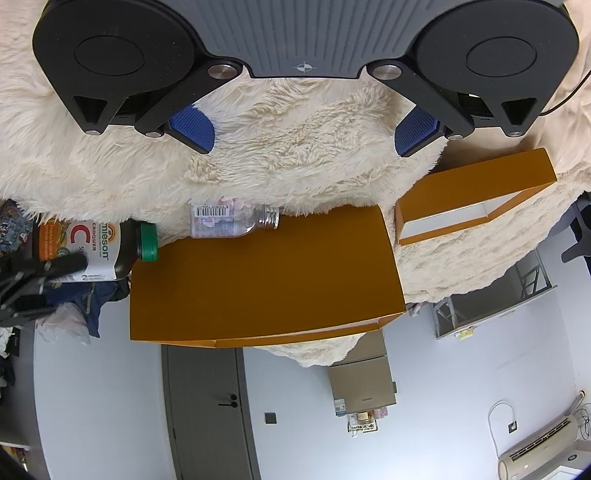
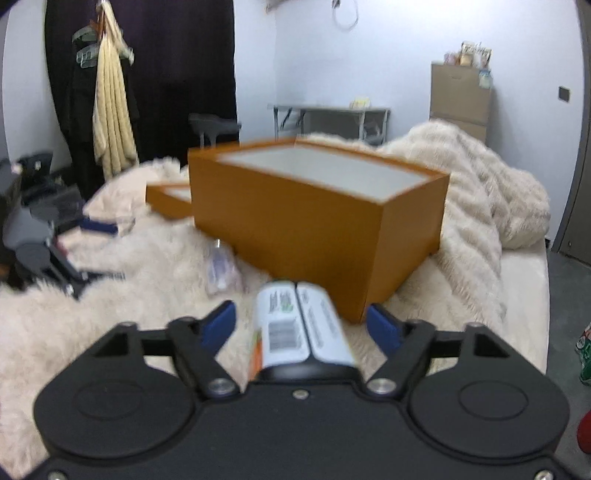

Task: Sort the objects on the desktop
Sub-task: 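Rotate the held bottle upright in the right gripper, green cap up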

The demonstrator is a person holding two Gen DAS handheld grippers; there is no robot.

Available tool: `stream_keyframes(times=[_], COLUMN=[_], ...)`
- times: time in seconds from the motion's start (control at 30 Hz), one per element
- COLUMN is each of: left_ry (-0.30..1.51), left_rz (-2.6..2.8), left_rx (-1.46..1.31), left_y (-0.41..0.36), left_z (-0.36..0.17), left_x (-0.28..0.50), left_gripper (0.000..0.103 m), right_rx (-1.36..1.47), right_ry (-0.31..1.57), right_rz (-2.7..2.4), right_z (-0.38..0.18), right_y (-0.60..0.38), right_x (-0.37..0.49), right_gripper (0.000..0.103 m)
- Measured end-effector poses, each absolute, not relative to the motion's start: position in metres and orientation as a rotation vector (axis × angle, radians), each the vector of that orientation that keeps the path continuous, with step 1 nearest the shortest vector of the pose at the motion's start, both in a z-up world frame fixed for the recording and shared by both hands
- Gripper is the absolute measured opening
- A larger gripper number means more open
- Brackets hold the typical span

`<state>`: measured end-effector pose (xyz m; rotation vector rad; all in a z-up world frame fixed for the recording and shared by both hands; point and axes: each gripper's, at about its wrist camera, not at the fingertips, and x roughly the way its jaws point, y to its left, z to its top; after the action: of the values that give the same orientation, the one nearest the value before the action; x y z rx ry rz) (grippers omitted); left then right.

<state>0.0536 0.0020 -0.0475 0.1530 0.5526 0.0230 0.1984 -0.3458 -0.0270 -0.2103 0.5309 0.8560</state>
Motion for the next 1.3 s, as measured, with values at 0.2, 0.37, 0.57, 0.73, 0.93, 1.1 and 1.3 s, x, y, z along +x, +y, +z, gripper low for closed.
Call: stream_keyframes(times=[0.2,0.37,0.57,0.73,0.93,1.1,1.3], left_ry=[0.553,0.553,0.552,0.552,0.552,0.552,0.552], left_rz=[0.023,0.023,0.023,0.023,0.023,0.024,0.023], left_rx=[0.155,0.155,0.155,0.156,0.157,0.157,0.157], left_y=[0.002,0.001,0.0,-0.001,0.0,0.0,0.0], left_z=[-0.048,-0.047,-0.047,-0.046,-0.046,-0.046,-0.046], left_x=[0.054,0.054,0.051,0.05,0.05,0.05,0.05], left_gripper=[0.103,0.103,0.103,0.103,0.103,0.103,0.103], right_rx=[-0.242,-0.237,-0.184,-0.171,-0.177,-0.146,-0.119], right_ry=[0.573,0.567,0.556,0.552,0.549,0.536,0.55], right_rz=[0.877,0.878,0.897,0.901,0.897,0.924,0.994], right_z=[-0.038,-0.038,-0.035,-0.034,-0.033,-0.031,-0.035], right_y=[-0.335,-0.334,-0.337,-0.337,-0.334,-0.333,-0.327], right_x=[0.198,0.197,0.199,0.2,0.2,0.199,0.2], right_gripper=[0.059,0.057,0.056,0.056,0.056,0.056,0.056])
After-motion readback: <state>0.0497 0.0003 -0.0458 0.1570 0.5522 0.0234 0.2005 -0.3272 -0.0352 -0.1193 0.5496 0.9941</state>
